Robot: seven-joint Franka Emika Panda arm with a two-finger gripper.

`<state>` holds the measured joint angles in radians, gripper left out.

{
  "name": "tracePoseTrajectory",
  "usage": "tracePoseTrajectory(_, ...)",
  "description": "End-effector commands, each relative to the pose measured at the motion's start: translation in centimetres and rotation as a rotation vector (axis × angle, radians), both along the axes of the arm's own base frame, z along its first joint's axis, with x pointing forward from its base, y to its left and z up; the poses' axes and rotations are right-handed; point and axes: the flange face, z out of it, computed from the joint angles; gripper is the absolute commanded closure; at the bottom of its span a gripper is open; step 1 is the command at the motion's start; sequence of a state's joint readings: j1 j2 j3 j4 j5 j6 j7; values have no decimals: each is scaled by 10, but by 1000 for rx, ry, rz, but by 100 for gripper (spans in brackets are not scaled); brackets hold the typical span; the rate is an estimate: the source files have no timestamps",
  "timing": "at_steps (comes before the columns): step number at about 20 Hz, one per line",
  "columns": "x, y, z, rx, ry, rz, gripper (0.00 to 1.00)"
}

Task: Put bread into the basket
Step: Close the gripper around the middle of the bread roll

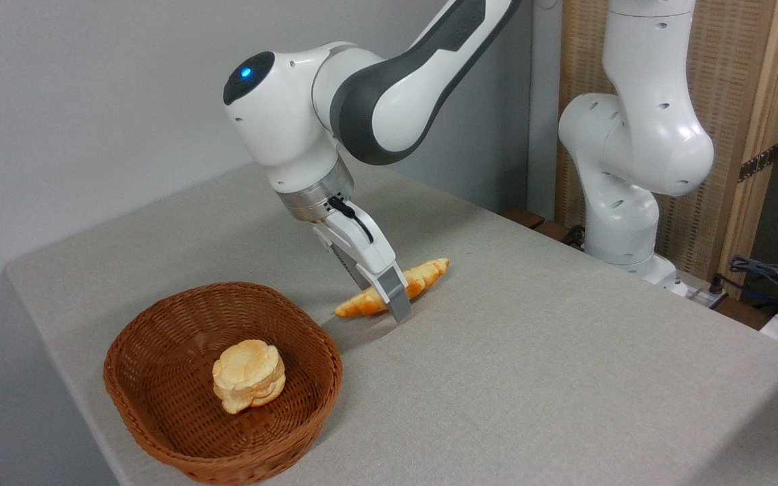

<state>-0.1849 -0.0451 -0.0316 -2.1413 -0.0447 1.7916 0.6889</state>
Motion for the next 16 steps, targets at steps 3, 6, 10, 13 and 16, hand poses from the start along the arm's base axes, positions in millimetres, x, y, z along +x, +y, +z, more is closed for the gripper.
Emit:
tracePoseTrajectory(3, 0, -5, -1, 0, -16, -24, 81)
tracePoseTrajectory(6, 0, -5, -1, 0, -17, -24, 85)
tracePoseTrajectory(10, 0, -4, -1, -1, -15, -23, 85)
tracePoseTrajectory(13, 0, -4, 1, 0, -17, -24, 87)
tracePoseTrajectory(16, 2, -2, 13, -8, -42, -16, 87)
